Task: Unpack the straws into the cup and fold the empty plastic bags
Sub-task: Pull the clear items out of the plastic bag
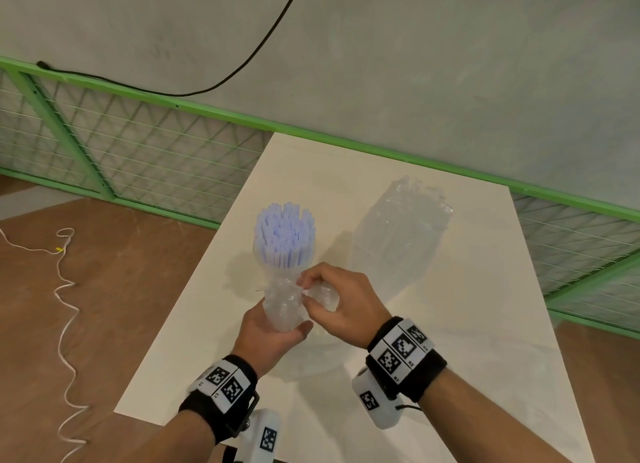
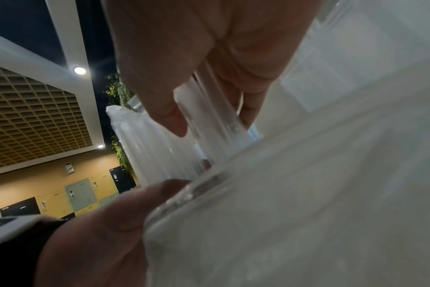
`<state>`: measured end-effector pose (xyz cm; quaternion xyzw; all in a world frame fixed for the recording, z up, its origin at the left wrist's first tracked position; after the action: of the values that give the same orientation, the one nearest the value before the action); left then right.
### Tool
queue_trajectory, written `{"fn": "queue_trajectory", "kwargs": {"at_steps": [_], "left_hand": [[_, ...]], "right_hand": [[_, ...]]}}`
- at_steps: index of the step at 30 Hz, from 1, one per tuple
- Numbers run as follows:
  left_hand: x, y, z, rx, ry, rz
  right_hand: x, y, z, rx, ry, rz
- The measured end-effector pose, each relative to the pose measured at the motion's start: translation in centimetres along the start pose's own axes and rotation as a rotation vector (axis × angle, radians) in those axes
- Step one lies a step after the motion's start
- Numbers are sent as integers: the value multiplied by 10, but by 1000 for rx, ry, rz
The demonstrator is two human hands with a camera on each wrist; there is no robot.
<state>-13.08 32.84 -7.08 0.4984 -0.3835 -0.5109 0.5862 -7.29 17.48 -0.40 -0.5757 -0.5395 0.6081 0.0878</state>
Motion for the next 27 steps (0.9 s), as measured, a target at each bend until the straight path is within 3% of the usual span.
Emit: {"fn": "queue_trajectory", "kwargs": {"at_steps": [10,18,21,27], "left_hand": [[-4,-1,-4,11,69,13],[1,0,-6,44,48,22],[2,-2,-6,43,47,28],[2,-4,-6,42,52,26]], "right_hand": [[-10,8,5,-115,272,177],[-15,17,15,46,291,80],[-51,2,5,43,407,84],[-161,-47,-8,-17,725,-219]]}}
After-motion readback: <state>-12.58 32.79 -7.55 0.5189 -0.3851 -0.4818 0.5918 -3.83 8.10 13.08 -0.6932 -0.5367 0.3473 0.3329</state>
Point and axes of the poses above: each hand's wrist, its own z-axis away from the middle knuckle, its own x-axis out of the palm, y = z × x, the point moved 1 cm from there along -z, towards the middle knuckle, and after that the axes turned 3 degrees about z, right-handed, at the moved point
